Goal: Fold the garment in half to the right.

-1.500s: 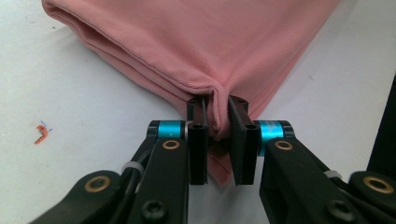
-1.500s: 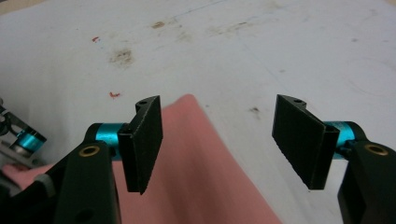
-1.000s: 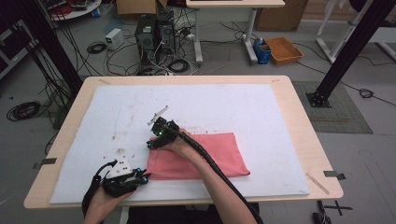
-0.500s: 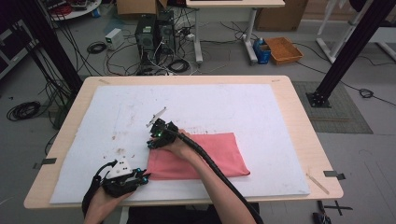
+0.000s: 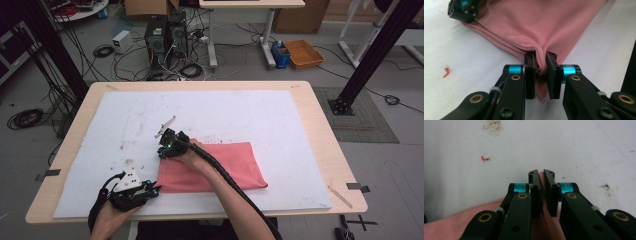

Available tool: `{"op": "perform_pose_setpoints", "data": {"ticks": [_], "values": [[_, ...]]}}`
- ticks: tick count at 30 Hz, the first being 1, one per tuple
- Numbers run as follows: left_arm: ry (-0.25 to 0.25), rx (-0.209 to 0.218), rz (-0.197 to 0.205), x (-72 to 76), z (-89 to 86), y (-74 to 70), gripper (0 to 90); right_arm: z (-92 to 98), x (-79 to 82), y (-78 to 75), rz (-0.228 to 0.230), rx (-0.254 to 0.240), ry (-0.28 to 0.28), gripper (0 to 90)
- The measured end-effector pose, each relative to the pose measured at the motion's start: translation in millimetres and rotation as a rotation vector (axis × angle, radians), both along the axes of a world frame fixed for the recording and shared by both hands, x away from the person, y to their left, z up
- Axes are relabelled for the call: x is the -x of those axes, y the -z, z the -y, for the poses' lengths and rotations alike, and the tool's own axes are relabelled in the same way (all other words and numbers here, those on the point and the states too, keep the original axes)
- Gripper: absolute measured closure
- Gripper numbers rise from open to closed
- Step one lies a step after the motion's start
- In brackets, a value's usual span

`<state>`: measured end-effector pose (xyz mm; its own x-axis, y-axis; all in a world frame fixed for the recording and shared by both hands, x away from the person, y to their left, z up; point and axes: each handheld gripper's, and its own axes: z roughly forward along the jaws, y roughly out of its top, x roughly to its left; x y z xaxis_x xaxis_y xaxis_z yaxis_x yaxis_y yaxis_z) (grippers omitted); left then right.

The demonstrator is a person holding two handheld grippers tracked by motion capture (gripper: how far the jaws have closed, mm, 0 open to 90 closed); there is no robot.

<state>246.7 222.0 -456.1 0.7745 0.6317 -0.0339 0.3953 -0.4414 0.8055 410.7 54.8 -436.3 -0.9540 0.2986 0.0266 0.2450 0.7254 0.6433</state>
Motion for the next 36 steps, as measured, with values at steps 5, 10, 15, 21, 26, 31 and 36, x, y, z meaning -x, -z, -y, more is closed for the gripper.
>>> {"op": "perform_pose_setpoints", "data": {"ticks": [5,10,15,21,26,31,36], "values": [[0.004,0.006,0.002,0.0,-1.5,-1.6,79.4,-0.9,0.0,-1.3,-0.003,0.001,0.005,85.6],[0.001,0.007,0.015,0.9,-8.4,-8.1,79.4,-3.1,-1.3,-4.4,0.0,-0.02,0.003,85.6],[-0.017,0.007,0.019,2.4,-21.0,-14.0,79.4,-12.0,-2.2,-8.7,0.0,-0.045,-0.003,85.6],[-0.054,0.035,0.039,7.2,-44.2,-23.9,79.4,-31.2,-0.8,-20.5,0.024,-0.061,-0.028,85.5],[-0.084,0.051,0.061,13.8,-63.4,-33.3,79.4,-49.6,1.0,-30.8,0.043,-0.094,-0.047,85.5],[-0.075,0.092,0.077,17.9,-69.6,-39.1,79.4,-54.5,5.2,-36.3,0.054,-0.104,-0.066,85.4],[-0.057,0.116,0.076,15.8,-60.2,-36.7,79.4,-45.0,5.5,-38.7,0.065,-0.103,-0.067,85.4]]}}
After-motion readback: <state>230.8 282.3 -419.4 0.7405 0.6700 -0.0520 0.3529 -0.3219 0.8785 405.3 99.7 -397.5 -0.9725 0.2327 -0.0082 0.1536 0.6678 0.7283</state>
